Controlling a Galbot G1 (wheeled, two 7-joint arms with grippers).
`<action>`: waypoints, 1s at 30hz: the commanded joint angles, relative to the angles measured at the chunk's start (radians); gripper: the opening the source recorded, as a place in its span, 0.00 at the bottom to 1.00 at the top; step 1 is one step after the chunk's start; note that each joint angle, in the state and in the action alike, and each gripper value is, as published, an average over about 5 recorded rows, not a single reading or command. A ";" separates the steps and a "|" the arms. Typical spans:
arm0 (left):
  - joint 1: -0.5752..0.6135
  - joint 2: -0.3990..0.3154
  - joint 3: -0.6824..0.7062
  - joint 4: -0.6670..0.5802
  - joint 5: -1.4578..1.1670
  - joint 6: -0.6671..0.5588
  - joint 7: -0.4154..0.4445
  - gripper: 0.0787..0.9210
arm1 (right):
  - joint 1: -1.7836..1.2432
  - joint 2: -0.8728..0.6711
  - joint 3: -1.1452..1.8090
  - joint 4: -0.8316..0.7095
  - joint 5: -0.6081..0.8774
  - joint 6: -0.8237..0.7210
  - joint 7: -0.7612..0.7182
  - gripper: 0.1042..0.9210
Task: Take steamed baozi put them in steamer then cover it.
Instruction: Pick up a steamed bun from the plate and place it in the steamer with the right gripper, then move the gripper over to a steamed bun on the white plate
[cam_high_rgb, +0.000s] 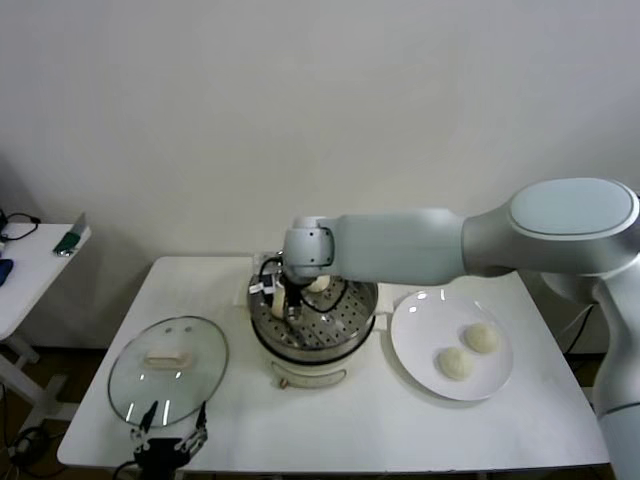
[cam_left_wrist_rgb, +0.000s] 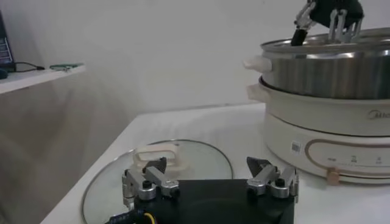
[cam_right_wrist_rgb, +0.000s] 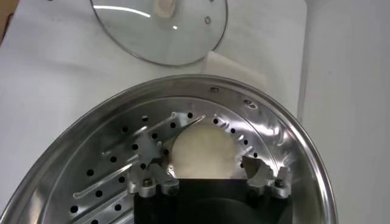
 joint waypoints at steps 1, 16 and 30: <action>0.002 0.000 -0.001 -0.002 0.002 0.001 0.000 0.88 | 0.168 -0.128 -0.040 0.063 0.007 0.131 -0.183 0.88; -0.006 0.005 0.010 -0.022 0.004 0.018 0.007 0.88 | 0.517 -0.861 -0.495 0.358 -0.258 0.375 -0.530 0.88; -0.013 -0.014 0.009 -0.033 0.007 0.028 0.013 0.88 | -0.217 -0.933 0.013 0.192 -0.528 0.265 -0.387 0.88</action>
